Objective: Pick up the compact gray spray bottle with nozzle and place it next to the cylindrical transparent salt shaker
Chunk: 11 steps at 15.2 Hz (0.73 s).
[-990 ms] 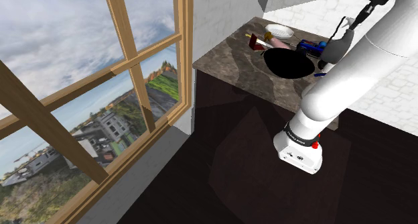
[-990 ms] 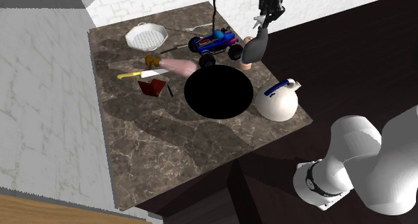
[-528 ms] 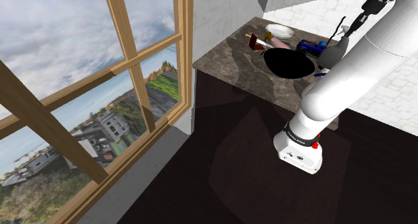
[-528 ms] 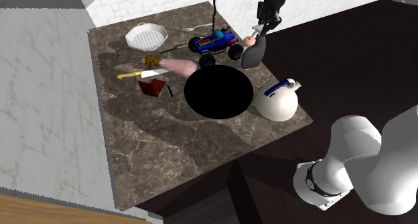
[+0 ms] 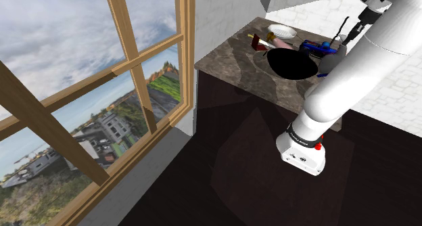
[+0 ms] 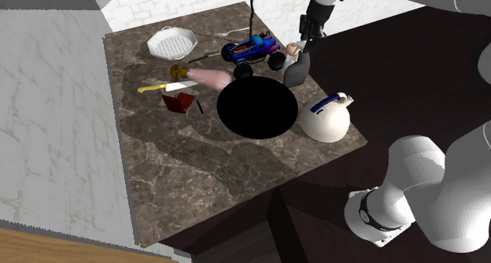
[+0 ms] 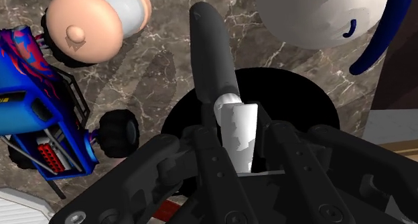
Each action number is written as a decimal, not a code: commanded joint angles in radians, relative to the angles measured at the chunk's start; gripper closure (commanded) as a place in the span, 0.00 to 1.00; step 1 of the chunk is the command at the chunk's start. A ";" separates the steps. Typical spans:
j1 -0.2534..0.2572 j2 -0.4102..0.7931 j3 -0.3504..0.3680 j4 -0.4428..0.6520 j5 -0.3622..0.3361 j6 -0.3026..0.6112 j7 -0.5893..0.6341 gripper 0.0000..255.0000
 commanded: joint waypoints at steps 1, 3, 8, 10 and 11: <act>0.002 0.015 -0.007 -0.019 0.017 0.022 -0.014 1.00; 0.002 0.038 -0.015 -0.038 0.042 0.046 -0.035 1.00; -0.011 0.108 -0.022 -0.081 0.123 0.099 -0.099 1.00; -0.023 0.136 -0.017 -0.095 0.155 0.116 -0.124 1.00; -0.024 0.135 -0.016 -0.095 0.154 0.116 -0.124 1.00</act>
